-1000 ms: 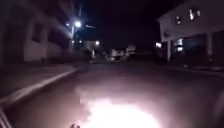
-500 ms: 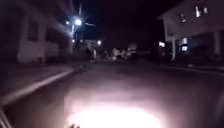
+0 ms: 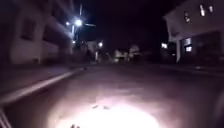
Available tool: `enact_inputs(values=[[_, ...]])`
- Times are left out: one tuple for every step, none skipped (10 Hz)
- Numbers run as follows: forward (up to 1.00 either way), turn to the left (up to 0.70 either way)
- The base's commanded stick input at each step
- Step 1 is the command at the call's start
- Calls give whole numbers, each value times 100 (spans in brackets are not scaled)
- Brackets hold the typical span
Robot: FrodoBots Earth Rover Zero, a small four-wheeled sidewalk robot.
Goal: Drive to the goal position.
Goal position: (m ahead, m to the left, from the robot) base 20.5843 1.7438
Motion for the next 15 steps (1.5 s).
enact_inputs(values=[[100, 0], [100, 0], [100, 0], [100, 0], [100, 0], [100, 0], [100, 0], [100, 0], [100, 0], [100, 0], [100, 0], [100, 0], [100, 0], [100, 0], [100, 0]])
